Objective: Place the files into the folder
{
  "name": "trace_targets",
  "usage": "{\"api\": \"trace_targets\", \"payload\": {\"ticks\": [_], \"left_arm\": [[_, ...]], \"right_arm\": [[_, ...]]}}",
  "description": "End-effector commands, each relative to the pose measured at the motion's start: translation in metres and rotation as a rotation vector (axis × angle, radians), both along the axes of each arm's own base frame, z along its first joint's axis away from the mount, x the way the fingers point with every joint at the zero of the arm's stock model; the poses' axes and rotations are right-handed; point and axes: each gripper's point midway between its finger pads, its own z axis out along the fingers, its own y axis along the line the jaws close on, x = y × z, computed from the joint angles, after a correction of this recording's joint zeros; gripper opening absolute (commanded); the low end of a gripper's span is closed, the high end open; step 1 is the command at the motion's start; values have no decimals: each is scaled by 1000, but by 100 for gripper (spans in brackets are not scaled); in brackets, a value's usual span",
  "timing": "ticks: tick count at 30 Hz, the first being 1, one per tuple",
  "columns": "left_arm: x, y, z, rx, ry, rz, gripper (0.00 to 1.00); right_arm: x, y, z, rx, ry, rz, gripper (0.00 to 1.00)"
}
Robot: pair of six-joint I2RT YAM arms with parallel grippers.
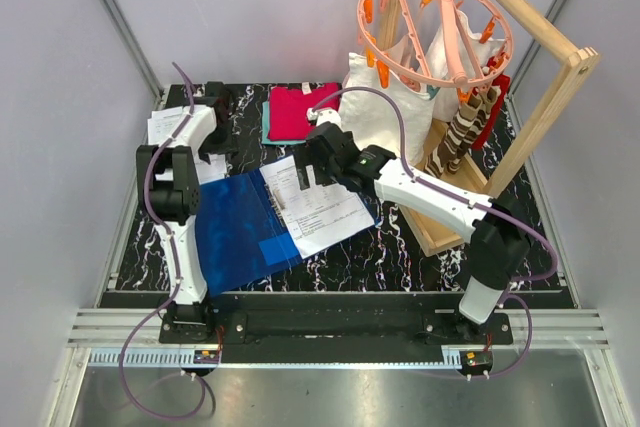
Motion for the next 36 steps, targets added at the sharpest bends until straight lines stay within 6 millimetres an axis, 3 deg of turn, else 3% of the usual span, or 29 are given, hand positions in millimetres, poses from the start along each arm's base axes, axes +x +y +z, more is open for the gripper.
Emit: {"api": "trace_targets", "payload": {"ticks": [1,10,14,19,20,22,23,24,26,27,29,30,31,36], "left_arm": [[5,10,-3,67,22,-9,60],[3,14,-32,25,89,-19,60],[1,11,-40,3,107,-31,42],[0,6,-47,-33,122,-43,28],[1,5,-45,-39,119,-45,24],[4,3,-39,-49,97,-47,18],[5,2,-37,-62,88,-51,17],[7,1,-32,-65,76,-54,11],[10,1,-24,-63,55,-56,4],[11,2,-21,-62,47,-56,0],[13,0,-15,-70,31,-58,0],[13,-1,-13,-74,26,-58,0],[14,-1,-10,-73,22,-61,0],[14,-1,16,-69,-37,-50,0]], "right_arm": [[11,18,27,61,-79,28,100],[5,23,13,77,-48,53,100],[5,27,8,88,-38,61,100],[12,46,0,111,-20,91,100],[14,51,-8,105,-9,97,100],[22,64,-5,122,-30,112,100],[27,69,-20,103,-15,115,100],[34,78,-10,124,-30,125,100],[41,88,-24,120,-7,127,100],[49,93,-14,146,-23,123,100],[56,101,-25,162,7,127,100],[62,105,-18,187,1,128,100],[67,106,-27,198,27,127,100],[90,116,-31,284,58,153,100]]}}
